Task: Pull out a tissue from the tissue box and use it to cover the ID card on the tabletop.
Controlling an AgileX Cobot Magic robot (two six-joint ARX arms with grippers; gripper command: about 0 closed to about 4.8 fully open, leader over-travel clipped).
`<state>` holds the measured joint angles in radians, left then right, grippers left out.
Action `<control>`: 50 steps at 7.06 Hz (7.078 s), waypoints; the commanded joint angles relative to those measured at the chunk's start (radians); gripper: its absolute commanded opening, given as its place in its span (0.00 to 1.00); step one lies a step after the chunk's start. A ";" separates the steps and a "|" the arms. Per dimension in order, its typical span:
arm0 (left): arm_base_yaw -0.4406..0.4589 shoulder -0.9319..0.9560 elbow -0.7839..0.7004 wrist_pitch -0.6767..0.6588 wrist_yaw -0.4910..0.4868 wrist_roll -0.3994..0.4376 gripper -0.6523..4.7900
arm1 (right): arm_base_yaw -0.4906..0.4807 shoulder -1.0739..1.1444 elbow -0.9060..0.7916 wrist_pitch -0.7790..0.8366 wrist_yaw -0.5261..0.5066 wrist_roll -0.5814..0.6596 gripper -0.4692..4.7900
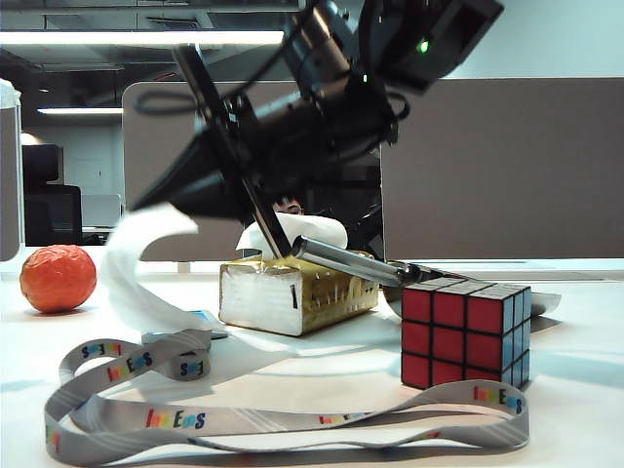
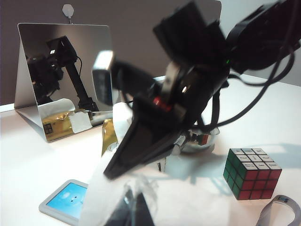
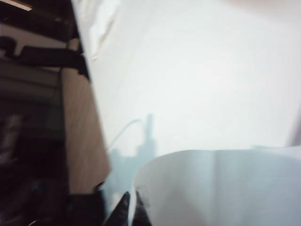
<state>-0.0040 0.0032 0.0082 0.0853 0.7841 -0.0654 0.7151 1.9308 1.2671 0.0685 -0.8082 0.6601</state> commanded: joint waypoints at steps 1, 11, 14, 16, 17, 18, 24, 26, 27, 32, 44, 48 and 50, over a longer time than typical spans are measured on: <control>-0.001 0.001 0.003 0.002 0.003 -0.003 0.11 | -0.002 0.035 0.005 0.105 0.041 0.011 0.08; -0.001 0.001 0.003 -0.002 0.006 -0.003 0.11 | -0.058 0.117 0.007 0.395 0.391 0.134 0.08; -0.001 0.001 0.003 -0.006 0.006 -0.003 0.11 | -0.059 0.117 0.007 0.675 0.361 0.217 0.08; -0.001 0.001 0.003 -0.019 0.006 -0.003 0.11 | -0.063 0.117 0.007 0.763 0.356 0.253 0.08; -0.001 0.001 0.003 -0.019 0.005 -0.003 0.11 | -0.068 0.117 0.007 0.872 0.334 0.251 0.08; -0.001 0.001 0.003 -0.019 0.005 -0.003 0.11 | -0.079 0.116 0.007 0.687 0.130 0.340 0.08; -0.001 0.001 0.003 -0.018 0.002 -0.002 0.11 | -0.067 0.199 0.347 0.598 0.162 0.358 0.08; -0.001 0.001 0.003 -0.018 0.002 -0.002 0.11 | -0.058 0.270 0.401 0.562 0.159 0.362 0.08; -0.001 0.001 0.003 -0.018 0.002 -0.002 0.11 | -0.053 0.277 0.404 0.554 0.141 0.362 0.08; -0.001 0.001 0.003 -0.018 0.002 -0.002 0.11 | -0.082 0.270 0.403 0.431 -0.058 0.406 0.08; -0.001 0.001 0.003 -0.018 0.002 -0.002 0.11 | -0.155 0.198 0.402 -0.444 0.302 -0.066 0.19; -0.001 0.001 0.003 -0.018 0.002 -0.002 0.11 | -0.159 0.143 0.402 -0.433 0.346 -0.066 0.21; -0.001 0.001 0.003 -0.018 0.002 -0.002 0.11 | -0.159 0.127 0.402 -0.428 0.346 -0.066 0.29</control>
<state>-0.0040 0.0032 0.0078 0.0628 0.7837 -0.0654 0.5549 2.0678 1.6661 -0.3714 -0.4641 0.5999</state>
